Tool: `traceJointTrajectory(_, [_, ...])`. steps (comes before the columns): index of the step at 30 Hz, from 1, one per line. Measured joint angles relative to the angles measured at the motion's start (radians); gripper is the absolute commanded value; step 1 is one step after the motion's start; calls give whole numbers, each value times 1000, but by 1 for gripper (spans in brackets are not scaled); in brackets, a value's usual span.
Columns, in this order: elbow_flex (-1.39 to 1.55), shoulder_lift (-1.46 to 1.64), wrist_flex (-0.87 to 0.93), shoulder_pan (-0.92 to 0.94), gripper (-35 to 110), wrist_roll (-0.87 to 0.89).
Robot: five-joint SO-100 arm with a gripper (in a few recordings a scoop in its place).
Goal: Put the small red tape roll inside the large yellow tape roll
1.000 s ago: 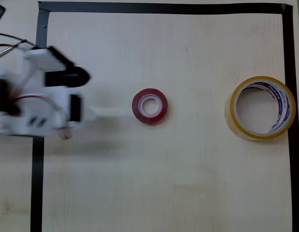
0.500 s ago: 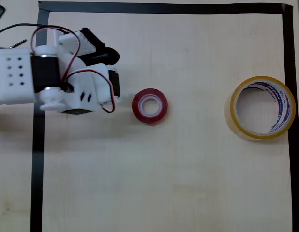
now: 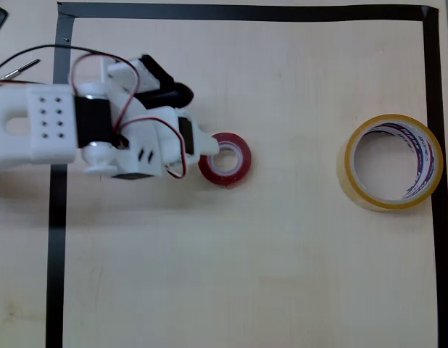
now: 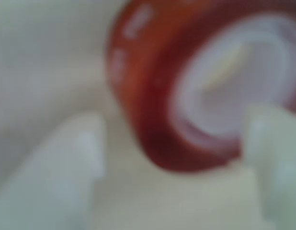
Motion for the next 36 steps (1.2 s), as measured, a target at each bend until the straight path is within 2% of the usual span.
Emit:
traceJointTrajectory(9, [-86,-132,-29,5,15,0])
traceJointTrajectory(13, [-190,-202,20,8,15,0])
traceJointTrajectory(15, [-253,-242,66,8,11,0])
traceJointTrajectory(17, [-313,-278,106,8,1,0])
traceJointTrajectory(20, [-357,-299,133,12,0,0])
traceJointTrajectory(30, [-357,-301,135,12,0,0])
traceJointTrajectory(36, [-221,-201,87,6,0,0])
